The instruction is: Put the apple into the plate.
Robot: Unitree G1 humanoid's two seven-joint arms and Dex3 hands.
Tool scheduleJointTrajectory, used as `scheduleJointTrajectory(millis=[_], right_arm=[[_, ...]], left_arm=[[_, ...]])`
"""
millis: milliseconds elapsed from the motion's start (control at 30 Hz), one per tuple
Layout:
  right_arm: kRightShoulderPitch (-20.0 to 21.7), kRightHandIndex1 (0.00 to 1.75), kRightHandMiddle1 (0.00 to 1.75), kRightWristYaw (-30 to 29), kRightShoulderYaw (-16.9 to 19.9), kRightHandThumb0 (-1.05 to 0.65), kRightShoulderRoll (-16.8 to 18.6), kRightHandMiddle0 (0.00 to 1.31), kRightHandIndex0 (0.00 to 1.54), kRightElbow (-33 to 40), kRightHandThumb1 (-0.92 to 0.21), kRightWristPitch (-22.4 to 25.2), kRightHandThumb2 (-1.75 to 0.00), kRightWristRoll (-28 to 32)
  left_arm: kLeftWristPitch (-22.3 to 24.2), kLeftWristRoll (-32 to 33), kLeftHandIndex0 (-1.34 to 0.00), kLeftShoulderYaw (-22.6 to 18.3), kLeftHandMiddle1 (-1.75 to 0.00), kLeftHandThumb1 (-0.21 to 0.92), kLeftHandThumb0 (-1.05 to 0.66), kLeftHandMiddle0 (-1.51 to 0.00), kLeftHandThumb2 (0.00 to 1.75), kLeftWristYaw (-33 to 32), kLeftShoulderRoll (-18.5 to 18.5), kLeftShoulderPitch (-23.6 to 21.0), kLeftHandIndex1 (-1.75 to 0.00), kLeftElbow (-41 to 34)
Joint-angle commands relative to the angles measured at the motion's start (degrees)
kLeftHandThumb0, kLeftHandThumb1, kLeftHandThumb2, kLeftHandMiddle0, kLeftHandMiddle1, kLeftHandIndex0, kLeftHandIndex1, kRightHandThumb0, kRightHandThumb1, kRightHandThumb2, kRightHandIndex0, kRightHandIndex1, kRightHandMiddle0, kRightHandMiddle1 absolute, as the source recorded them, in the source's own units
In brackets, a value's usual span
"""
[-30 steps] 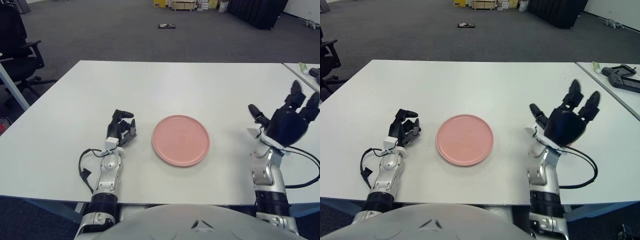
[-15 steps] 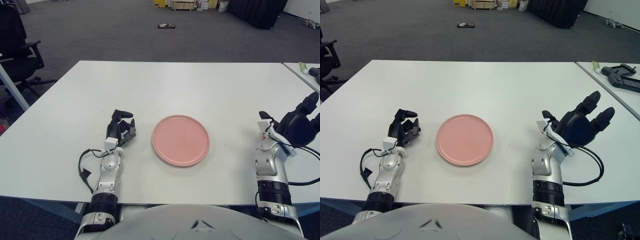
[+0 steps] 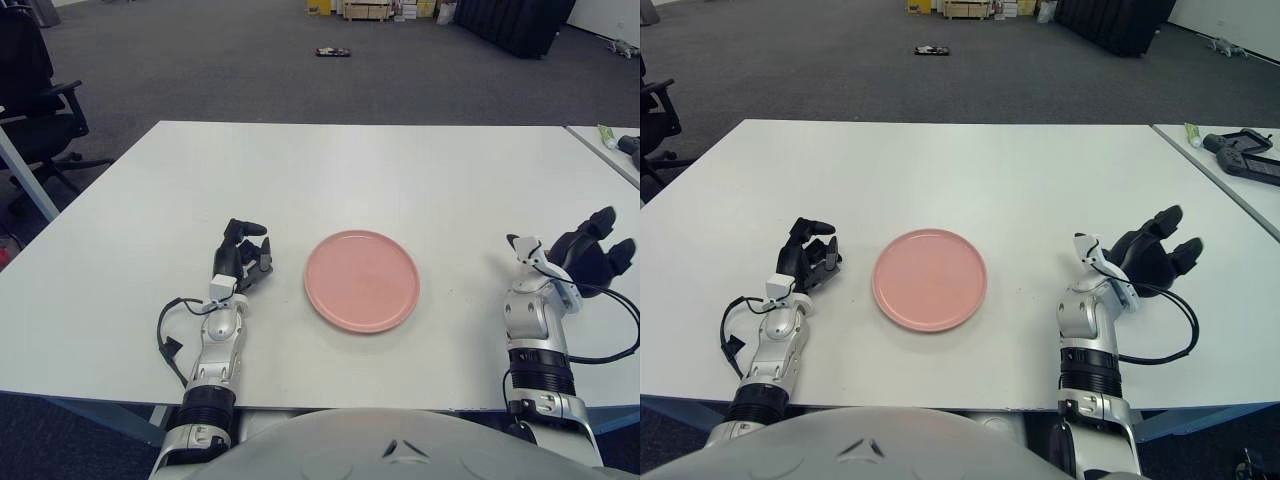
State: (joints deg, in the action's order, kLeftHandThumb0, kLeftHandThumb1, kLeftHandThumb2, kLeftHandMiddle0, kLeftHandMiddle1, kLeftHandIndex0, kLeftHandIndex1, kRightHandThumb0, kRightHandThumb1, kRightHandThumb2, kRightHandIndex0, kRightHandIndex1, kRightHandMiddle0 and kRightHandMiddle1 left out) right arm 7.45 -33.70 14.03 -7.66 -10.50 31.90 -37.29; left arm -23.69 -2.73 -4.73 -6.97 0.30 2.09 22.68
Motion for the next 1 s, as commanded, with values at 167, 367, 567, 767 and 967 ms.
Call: scheduleJointTrajectory(millis=[167, 367, 567, 767, 967], right_arm=[[2.1, 0.00, 0.00, -2.2, 1.5, -0.93, -1.0, 0.00, 0.00, -4.8, -0.68, -0.3, -0.29, 4.3], [2.6, 0.00, 0.00, -2.2, 1.5, -0.97, -0.6, 0.00, 0.00, -6.6, -0.70, 1.3, -0.29, 6.2], [3.4, 0.00, 0.00, -2.2, 1.7, -1.00, -0.4, 0.00, 0.00, -10.3, -0.74, 2.1, -0.29, 8.3], [3.7, 0.00, 0.00, -3.5, 1.9, -1.02, -0.2, 0.00, 0.00, -13.5, -0.79, 2.0, -0.24, 9.9], [4.5, 0.00, 0.00, -3.0, 3.1, -1.02, 0.2, 0.00, 0.00, -14.4, -0.82, 4.3, -0.23, 11.9]], left_arm=[[2.1, -0.4, -0.37, 0.0, -1.75, 0.64, -0.39, -0.71, 0.91, -0.3, 0.2, 1.2, -1.75, 1.4], [2.2, -0.1, -0.36, -0.1, -1.75, 0.65, -0.39, -0.72, 0.91, 0.0, 0.3, 1.3, -1.75, 1.3], [1.7, 0.5, -0.36, -0.1, -1.75, 0.65, -0.39, -0.73, 0.90, 0.7, 0.4, 1.1, -1.75, 1.6], [1.6, 1.3, -0.37, -0.4, -1.75, 0.64, -0.39, -0.74, 0.91, 1.2, 0.4, 1.0, -1.75, 1.8], [2.0, 1.4, -0.38, -0.5, -1.75, 0.62, -0.40, -0.76, 0.95, 1.2, 0.6, 1.0, -1.75, 1.6]])
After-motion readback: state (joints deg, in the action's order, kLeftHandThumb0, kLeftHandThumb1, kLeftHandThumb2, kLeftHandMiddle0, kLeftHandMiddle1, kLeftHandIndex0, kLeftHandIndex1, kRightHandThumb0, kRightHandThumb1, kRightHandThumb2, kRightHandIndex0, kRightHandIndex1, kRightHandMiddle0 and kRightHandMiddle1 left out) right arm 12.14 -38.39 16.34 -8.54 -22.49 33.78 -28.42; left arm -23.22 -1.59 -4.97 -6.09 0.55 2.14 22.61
